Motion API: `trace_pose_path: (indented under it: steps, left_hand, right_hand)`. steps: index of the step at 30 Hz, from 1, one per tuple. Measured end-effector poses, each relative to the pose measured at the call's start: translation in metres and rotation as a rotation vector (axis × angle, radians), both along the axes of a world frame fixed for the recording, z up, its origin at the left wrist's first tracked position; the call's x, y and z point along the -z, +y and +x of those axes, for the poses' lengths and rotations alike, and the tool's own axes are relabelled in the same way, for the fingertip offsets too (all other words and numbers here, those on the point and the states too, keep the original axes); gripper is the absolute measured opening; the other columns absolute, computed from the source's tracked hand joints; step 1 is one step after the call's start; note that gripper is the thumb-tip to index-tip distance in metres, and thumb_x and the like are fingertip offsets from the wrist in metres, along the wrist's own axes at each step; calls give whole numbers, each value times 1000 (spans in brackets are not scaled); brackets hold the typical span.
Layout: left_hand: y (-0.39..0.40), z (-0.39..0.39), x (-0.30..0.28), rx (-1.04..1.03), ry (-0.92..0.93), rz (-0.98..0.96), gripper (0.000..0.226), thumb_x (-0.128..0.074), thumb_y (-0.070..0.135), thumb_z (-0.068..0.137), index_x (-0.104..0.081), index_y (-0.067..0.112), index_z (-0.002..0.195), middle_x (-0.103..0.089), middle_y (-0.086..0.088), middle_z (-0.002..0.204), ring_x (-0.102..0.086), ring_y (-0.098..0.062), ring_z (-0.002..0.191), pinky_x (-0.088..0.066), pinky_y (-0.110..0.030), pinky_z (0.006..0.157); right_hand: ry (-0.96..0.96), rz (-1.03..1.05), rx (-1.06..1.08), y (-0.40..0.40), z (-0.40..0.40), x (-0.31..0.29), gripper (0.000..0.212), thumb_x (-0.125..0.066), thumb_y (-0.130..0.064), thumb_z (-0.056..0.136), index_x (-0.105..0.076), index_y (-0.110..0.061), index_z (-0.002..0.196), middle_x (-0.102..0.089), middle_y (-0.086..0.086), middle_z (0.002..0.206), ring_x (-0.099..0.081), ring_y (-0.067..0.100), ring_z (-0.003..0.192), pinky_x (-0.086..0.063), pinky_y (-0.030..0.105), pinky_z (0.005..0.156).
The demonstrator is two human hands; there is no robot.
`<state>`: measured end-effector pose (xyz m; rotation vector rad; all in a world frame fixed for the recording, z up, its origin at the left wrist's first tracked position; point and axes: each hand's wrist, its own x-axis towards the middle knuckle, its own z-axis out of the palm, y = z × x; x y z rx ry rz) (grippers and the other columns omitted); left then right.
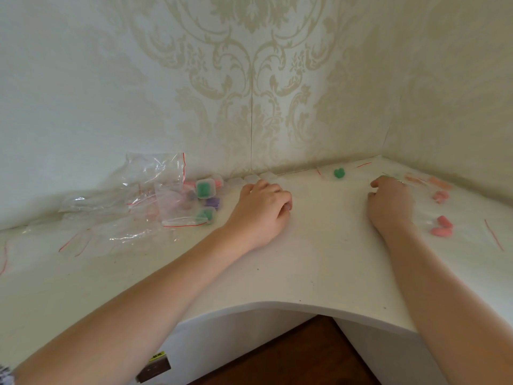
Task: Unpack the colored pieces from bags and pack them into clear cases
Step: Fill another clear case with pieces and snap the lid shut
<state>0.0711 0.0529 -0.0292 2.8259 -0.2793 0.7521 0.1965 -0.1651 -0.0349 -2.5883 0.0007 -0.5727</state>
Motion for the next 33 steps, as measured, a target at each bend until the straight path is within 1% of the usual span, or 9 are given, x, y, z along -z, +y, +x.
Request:
trace_pose_path:
  steps: [3,6,10,13,17,20,23,27,33]
  left_hand:
    - [-2,0,0,-10,25,-174,18,-47,17,92,-64,18,93,-64,3,99,-52,-19,100,-36,-32,89]
    - [-6,1,-4,-16,81,-677,14,-53,14,91,-67,16,86,-69,0,88,-63,-19,87,-47,-30,81]
    - [-10,2,-12,81,311,-1309,5,-66,20,87,-68,16,86,-71,-3,88,-71,-16,85,-55,-31,84]
    - [-7,3,-14,179,372,-1578,6,-65,17,88,-68,11,87,-72,-4,87,-71,-17,83,-56,-30,84]
    - [1,5,-14,212,323,-1589,12,-59,9,91,-67,7,82,-74,-4,78,-71,-14,75,-58,-28,80]
    - [1,6,-10,198,345,-1524,16,-57,12,94,-69,8,84,-74,-6,84,-71,-15,79,-58,-28,80]
    - [-1,7,-8,171,351,-1477,19,-53,18,96,-69,8,92,-73,-10,93,-71,-18,87,-57,-30,83]
    - [0,8,-8,112,264,-1492,11,-65,17,89,-67,6,88,-73,-10,85,-71,-17,77,-58,-26,75]
    - [2,7,-8,166,211,-1481,7,-66,6,86,-64,7,80,-71,-4,70,-70,-12,68,-58,-24,72]
  right_hand:
    - [-75,50,-27,0,1,-2,28,-47,3,86,-67,2,107,-64,24,111,-54,40,108,-43,40,89]
    - [-252,135,-108,12,-11,-18,26,-52,-4,86,-70,-5,105,-68,16,105,-56,35,103,-43,36,81]
    - [-600,125,-471,49,-45,-30,13,-64,-7,80,-73,-7,89,-69,8,85,-51,22,90,-36,28,76]
    - [-680,55,-712,75,-64,-21,7,-67,-4,77,-71,-7,80,-66,2,77,-51,18,83,-36,21,72]
    - [-560,69,-806,78,-64,-18,3,-67,-6,77,-68,-8,79,-63,-1,76,-49,16,81,-31,13,69]
    - [-366,152,-810,77,-65,-16,4,-69,-7,80,-67,-11,80,-63,-3,76,-43,4,75,-33,7,69]
    - [-201,274,-794,78,-67,-16,10,-68,-8,81,-65,-17,76,-58,-10,71,-48,1,72,-35,10,65]
    - [-158,289,-797,80,-70,-19,10,-69,-6,78,-64,-12,73,-55,-16,67,-48,-1,67,-35,10,62]
    - [-67,444,-770,82,-72,-18,17,-68,-7,81,-55,-11,70,-57,-7,67,-48,3,62,-38,9,58]
